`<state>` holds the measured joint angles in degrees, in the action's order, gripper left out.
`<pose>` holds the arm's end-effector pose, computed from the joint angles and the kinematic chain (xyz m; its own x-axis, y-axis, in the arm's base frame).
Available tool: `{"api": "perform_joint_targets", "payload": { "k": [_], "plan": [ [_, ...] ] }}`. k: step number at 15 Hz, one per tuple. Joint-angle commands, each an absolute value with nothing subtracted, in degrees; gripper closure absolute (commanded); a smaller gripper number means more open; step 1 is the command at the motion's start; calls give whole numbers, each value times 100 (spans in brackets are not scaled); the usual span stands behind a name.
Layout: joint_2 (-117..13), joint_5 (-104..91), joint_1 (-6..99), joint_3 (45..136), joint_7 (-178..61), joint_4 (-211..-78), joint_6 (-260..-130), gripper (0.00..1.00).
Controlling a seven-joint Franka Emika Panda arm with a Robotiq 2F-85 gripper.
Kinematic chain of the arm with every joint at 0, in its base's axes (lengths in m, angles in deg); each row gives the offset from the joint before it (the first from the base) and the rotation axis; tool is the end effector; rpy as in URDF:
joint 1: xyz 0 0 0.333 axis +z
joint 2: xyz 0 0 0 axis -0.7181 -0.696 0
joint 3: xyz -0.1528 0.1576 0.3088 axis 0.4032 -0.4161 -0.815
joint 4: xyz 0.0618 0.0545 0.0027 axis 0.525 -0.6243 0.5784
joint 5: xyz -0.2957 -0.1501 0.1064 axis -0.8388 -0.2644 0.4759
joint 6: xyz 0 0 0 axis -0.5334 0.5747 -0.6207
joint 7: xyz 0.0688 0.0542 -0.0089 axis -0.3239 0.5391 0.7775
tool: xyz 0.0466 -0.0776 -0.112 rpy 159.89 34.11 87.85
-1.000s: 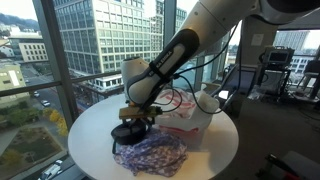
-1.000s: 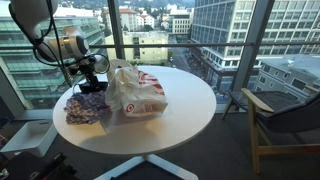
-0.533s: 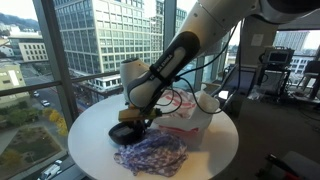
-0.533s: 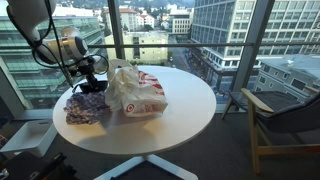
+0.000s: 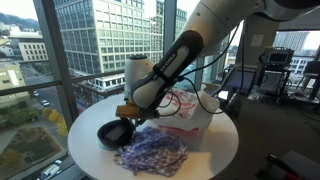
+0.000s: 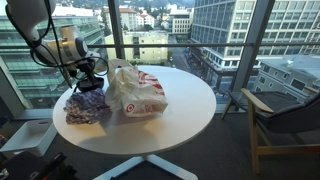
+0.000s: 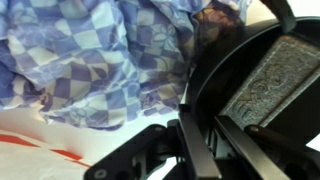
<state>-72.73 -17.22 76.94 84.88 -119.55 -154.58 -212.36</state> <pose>0.5823 0.3756 0.2567 0.9019 -0.3814 0.2028 -0.3609 -0.9233 -0.1312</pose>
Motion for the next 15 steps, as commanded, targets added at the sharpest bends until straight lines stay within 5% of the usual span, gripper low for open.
{"api": "perform_joint_targets", "payload": {
  "k": [1, 3, 5, 9, 10, 13, 14, 15],
  "plan": [
    [-6771, -1362, 7480, 8298, -11699, -16091, -22058, 81],
    [-6702, -1165, 7343, 8166, -11440, -16239, -22308, 83],
    [-6721, -985, 7171, 7958, -10913, -16303, -22452, 55],
    [-6863, -646, 7260, 7981, -10389, -16184, -22237, 27],
    [-6869, -571, 7251, 7962, -10300, -16203, -22232, 43],
    [-6896, -571, 7294, 8024, -10311, -16203, -22232, 26],
    [-6898, -572, 7302, 8030, -10313, -16203, -22232, 7],
    [-6935, -502, 7239, 7897, -10185, -16151, -22210, 5]
  ]
}}
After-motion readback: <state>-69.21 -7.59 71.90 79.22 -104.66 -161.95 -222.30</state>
